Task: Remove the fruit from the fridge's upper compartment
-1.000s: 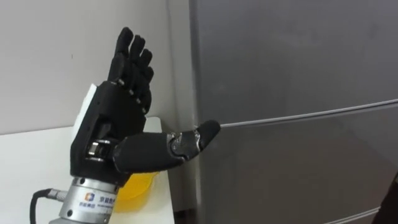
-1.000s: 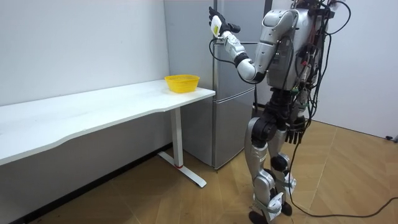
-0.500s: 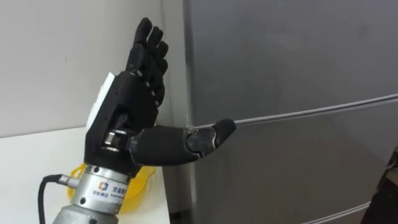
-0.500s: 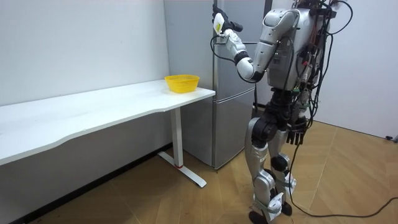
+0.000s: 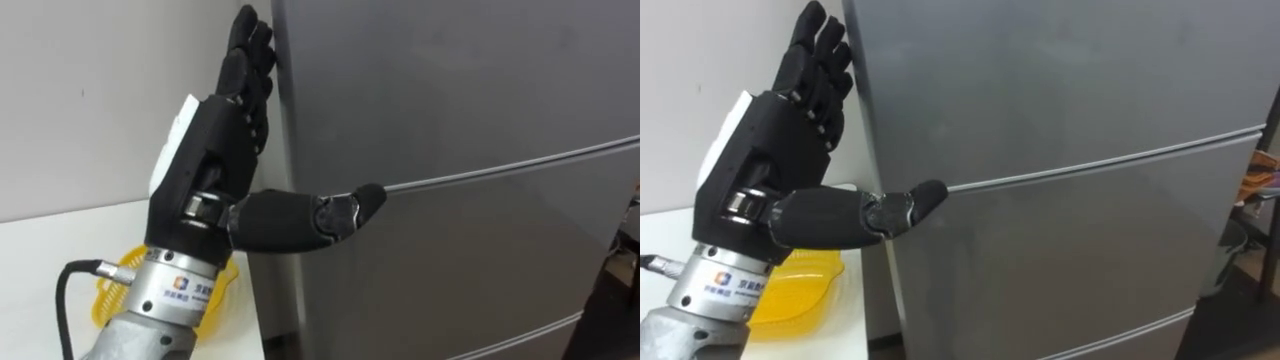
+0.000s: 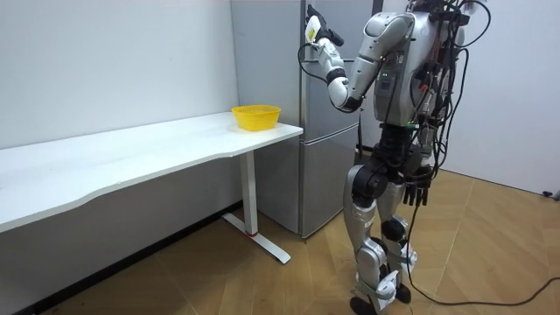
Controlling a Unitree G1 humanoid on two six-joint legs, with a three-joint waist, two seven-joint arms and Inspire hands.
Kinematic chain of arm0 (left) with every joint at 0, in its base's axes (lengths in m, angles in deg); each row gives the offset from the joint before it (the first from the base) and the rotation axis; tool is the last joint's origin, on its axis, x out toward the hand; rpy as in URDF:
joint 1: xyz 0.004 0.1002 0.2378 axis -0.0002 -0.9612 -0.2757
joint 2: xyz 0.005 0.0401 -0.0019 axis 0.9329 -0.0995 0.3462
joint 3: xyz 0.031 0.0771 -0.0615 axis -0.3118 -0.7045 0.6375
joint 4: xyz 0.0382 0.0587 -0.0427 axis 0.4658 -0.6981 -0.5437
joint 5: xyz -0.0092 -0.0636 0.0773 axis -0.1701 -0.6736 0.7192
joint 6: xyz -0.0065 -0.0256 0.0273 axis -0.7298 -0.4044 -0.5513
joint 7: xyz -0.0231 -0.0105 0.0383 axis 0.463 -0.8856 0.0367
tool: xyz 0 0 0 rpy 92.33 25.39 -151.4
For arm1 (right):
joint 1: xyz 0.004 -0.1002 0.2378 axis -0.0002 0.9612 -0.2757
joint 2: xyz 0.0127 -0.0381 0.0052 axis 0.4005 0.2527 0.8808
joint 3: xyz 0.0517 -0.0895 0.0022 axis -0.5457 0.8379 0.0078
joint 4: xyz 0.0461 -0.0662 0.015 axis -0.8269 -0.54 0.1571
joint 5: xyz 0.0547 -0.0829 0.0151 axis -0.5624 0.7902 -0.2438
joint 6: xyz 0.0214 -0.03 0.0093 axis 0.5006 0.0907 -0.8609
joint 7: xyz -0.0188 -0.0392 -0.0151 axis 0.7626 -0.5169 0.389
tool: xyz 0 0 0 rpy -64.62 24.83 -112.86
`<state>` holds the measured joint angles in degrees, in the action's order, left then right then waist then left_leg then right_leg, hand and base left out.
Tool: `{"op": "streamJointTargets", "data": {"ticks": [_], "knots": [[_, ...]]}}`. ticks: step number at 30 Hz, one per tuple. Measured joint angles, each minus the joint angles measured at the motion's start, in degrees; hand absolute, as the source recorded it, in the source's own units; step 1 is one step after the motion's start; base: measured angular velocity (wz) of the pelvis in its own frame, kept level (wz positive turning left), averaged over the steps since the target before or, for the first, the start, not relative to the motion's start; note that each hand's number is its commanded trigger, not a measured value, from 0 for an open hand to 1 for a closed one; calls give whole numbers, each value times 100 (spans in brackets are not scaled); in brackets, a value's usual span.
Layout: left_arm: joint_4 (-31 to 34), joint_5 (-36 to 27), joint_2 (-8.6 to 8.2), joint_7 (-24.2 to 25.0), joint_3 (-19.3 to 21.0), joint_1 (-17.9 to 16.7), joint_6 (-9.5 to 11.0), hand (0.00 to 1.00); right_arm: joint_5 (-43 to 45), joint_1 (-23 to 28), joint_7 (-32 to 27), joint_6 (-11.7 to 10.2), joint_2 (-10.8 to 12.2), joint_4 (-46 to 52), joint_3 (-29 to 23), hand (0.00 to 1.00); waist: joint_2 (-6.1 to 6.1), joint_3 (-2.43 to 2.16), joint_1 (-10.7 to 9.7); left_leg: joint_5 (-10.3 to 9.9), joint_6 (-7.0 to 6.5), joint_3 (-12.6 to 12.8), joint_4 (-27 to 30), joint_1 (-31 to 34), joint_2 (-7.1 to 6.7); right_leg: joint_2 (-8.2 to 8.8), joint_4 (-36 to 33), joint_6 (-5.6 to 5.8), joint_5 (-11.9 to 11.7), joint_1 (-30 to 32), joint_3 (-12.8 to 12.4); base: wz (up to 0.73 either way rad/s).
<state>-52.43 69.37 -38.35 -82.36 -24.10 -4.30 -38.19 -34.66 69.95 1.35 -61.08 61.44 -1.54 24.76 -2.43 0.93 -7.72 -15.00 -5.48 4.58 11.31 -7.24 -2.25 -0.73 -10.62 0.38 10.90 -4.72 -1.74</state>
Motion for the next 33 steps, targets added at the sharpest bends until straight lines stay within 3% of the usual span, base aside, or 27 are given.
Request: {"op": "streamJointTargets", "data": {"ticks": [6, 10, 17, 28, 30, 31, 32, 33], "knots": [[-365, -1, -1, -122, 12, 427, -30, 0, -7, -71, -1, -4, -3, -126, 0, 0, -65, 36, -2, 2, 4, 3, -15, 4, 17, -21, 0, -12, -8, 18, -16, -1], [-385, 5, 6, -186, 30, 443, -29, 0, -7, -73, -2, -2, -9, -124, 0, 0, -66, 33, 3, 25, 43, 15, -54, 8, 38, -43, -2, -42, -26, 54, -58, -3], [-595, 4, 201, -291, 40, 482, -162, 0, -6, -88, -7, 92, -56, -78, -1, 0, -96, 13, 8, 58, 92, 26, -66, 49, 61, -67, 0, -77, -47, 98, -63, 0], [-918, -57, 212, -308, 43, 493, -199, 0, -10, -98, 7, 124, -65, -86, 3, 0, -82, 15, 2, 65, 101, 98, -66, 30, 76, -78, -15, -93, -60, 97, -91, -1], [-977, -52, 212, -301, 49, 493, -199, 30, -11, -106, 9, 124, -62, -82, 5, 0, -67, 18, 7, 65, 102, 140, -66, 20, 87, -91, -14, -95, -72, 98, -124, -11], [-990, -51, 213, -302, 64, 494, -199, 67, -11, -109, 10, 124, -61, -80, 12, 0, -52, 12, 2, 65, 102, 143, -66, 19, 89, -96, -14, -96, -76, 98, -125, -5], [-990, -51, 213, -298, 64, 493, -199, 84, -10, -104, 9, 134, -62, -82, 12, 0, -37, 6, 0, 65, 102, 144, -66, 18, 90, -97, -14, -97, -77, 98, -126, 0], [-990, -50, 213, -297, 64, 494, -199, 92, -11, -104, 8, 155, -62, -79, 12, 0, -30, 3, 0, 65, 102, 144, -66, 18, 91, -97, -14, -97, -78, 98, -127, 0]]}}
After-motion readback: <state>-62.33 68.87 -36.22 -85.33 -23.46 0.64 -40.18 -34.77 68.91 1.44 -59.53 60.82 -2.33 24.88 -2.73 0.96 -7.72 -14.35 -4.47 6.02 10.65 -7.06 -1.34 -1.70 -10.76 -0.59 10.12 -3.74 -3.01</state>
